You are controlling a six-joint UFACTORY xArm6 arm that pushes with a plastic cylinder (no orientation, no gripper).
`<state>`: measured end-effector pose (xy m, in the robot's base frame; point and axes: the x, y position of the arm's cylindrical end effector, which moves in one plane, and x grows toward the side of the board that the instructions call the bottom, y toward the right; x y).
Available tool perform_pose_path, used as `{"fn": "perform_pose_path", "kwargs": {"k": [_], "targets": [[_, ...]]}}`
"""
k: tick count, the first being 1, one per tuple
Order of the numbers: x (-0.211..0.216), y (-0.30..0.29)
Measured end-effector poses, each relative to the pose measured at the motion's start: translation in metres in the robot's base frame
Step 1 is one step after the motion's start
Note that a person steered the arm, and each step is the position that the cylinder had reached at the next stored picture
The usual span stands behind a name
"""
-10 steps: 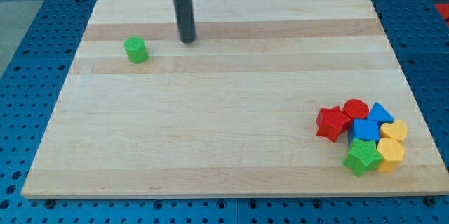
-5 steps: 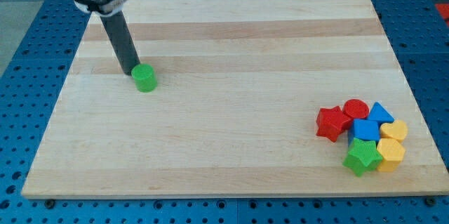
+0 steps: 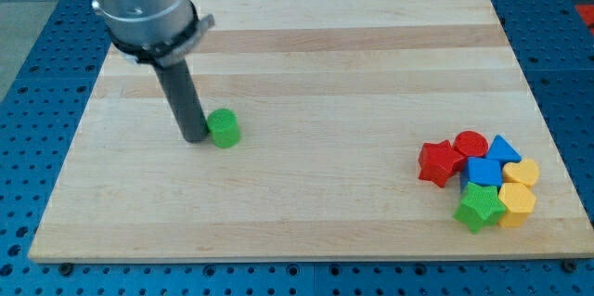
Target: Move green circle closer to green star
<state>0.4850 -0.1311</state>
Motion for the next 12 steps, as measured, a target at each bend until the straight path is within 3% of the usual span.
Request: {"fn": "perform_pose_path", "kwargs": {"k": [1,2,3,5,7,10,12], "targets": [[0.034,0.028],[0.039,0.010],[0.038,-0.046],[-0.023,-0.100],[-0.024,-0.018],[0.025,0.127],[0.009,0.103]]}}
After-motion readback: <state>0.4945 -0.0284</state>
